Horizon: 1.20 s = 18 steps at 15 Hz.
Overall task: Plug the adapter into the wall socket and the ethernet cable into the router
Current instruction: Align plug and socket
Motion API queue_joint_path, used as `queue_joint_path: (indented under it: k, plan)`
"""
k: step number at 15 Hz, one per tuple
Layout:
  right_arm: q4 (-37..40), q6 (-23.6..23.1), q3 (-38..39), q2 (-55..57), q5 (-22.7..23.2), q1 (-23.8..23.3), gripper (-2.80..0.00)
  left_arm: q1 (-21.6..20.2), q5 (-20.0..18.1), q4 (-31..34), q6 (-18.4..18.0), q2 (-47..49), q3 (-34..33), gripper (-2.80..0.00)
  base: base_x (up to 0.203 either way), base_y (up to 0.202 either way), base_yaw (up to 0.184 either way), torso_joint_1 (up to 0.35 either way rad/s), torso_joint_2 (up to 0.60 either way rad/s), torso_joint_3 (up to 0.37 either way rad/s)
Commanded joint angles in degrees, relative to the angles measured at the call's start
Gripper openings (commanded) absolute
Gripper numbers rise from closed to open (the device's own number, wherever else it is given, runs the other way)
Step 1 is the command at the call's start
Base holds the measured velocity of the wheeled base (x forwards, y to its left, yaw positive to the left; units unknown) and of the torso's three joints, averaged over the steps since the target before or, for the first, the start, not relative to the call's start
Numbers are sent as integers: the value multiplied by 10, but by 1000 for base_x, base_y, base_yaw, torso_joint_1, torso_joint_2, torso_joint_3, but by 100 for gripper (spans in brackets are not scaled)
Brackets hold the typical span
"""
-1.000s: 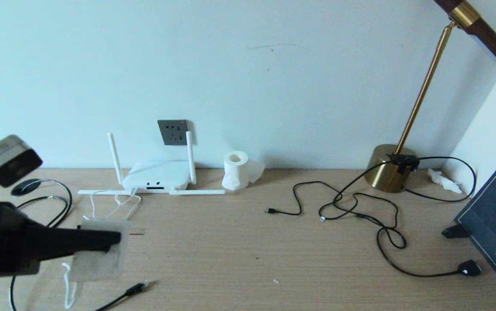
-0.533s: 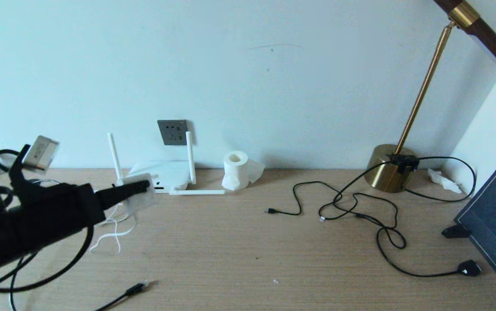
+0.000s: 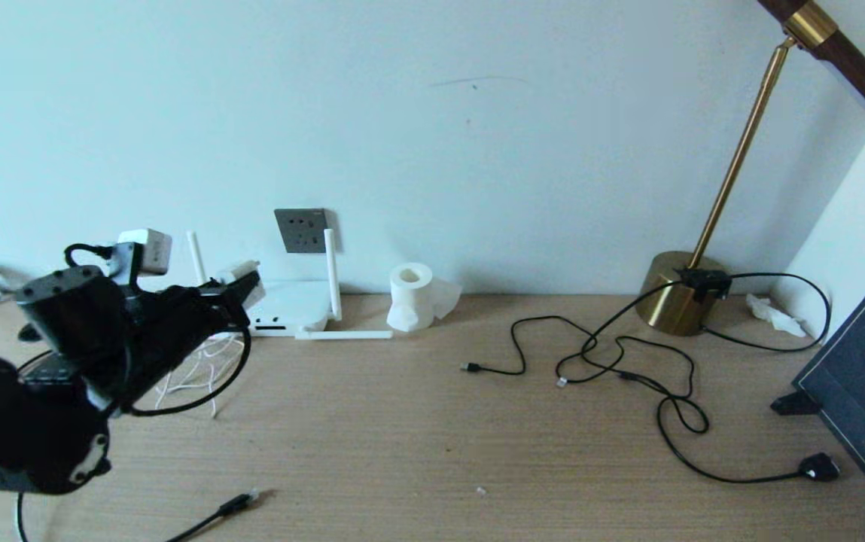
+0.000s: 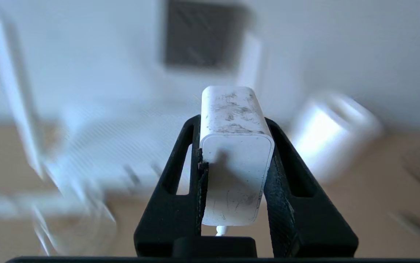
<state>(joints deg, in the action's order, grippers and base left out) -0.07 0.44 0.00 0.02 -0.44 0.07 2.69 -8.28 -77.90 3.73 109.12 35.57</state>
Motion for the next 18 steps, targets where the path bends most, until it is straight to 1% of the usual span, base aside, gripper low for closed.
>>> queue_joint_path:
  k: [1, 3, 5, 7, 10, 13, 18]
  plan:
    - [0, 0, 0, 0, 0, 0, 0, 0, 17, -66, -11, 102, 42, -280, 0, 0, 0, 0, 0, 0]
    - [0, 0, 1, 0, 0, 0, 0, 0, 30, -91, -24, 150, 108, -280, 0, 0, 0, 0, 0, 0]
    - [0, 0, 0, 1, 0, 0, 0, 6, 31, -97, -36, 177, 159, -280, 0, 0, 0, 0, 0, 0]
    - [0, 0, 0, 0, 0, 0, 0, 16, 31, -98, -40, 202, 191, -280, 0, 0, 0, 0, 0, 0]
    - [0, 0, 0, 0, 0, 0, 0, 18, 31, -98, -41, 238, 253, -280, 0, 0, 0, 0, 0, 0]
    - [0, 0, 1, 1, 0, 0, 0, 27, 34, -98, -42, 248, 270, -280, 0, 0, 0, 0, 0, 0]
    - [0, 0, 0, 1, 0, 0, 0, 25, 33, -98, -44, 246, 282, -280, 0, 0, 0, 0, 0, 0]
